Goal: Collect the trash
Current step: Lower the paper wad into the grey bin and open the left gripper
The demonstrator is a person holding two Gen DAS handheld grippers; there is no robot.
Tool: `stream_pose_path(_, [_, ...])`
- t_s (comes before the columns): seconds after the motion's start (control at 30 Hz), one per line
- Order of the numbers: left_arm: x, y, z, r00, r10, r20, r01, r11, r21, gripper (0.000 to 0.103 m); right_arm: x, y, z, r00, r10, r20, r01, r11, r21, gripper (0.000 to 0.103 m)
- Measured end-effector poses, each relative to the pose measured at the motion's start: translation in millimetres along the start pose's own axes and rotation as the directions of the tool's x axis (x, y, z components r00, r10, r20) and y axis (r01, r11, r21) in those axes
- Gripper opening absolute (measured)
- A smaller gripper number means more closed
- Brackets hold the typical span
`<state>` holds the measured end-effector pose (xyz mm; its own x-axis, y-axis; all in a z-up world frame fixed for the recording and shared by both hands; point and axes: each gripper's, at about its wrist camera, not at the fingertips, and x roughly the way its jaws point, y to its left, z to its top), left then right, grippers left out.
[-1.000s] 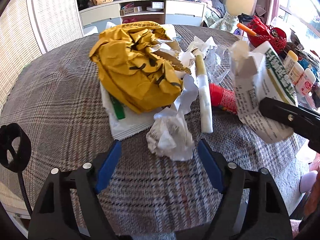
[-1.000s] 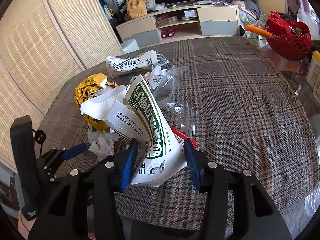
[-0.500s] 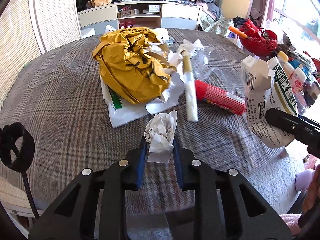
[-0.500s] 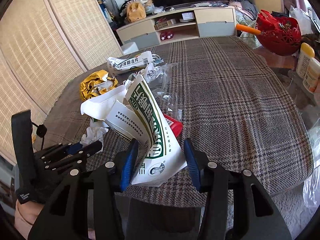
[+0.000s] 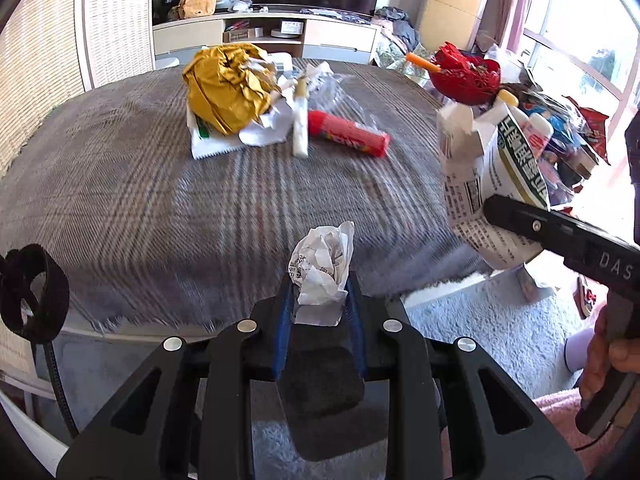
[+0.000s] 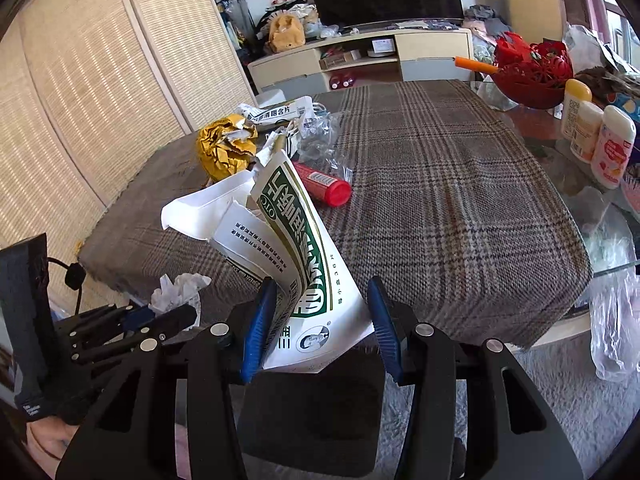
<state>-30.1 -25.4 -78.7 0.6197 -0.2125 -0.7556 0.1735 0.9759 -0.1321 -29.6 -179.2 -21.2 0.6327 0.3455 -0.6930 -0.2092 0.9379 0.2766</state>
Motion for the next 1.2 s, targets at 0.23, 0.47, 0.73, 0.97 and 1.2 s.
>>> stream_pose_path(0.23, [8.4,-5.9,-51.3,0.998,0.012,-0.063,-0.014,0.999,-0.036,0.024,6.2,-7.0,-45.1,0.997,-0.011,-0.08,0.015,0.999,0.041,0.048])
stream_pose_path(0.47, [38.5,-9.8,-92.0,0.985,0.014,-0.17,-0.019,0.999,-0.03,0.026,47.8,-2.2,-94.1,0.97,-0.077,-0.23,0.092,0.994,0.055,0.048])
stream_pose_path(0.73, [73.4,-3.9,-110.4,0.961,0.002,-0.276,-0.015,0.999,-0.045,0.026,86.5,-18.0,-110.0,0.937,-0.114,-0.329,0.154,0.983,0.099,0.048])
stream_pose_path(0.97, [82.9,-3.9,-113.8,0.958,0.009,-0.288,-0.021,0.999,-0.04,0.034,90.1,-17.7,-112.7,0.933,-0.111,-0.342,0.155,0.982,0.106,0.05])
stream_pose_path(1.2, [81.3,-3.5,-109.8,0.965,0.025,-0.263,-0.037,0.998,-0.043,0.055,86.9,-18.1,-104.4,0.942,-0.119,-0.314,0.16,0.981,0.109,0.07])
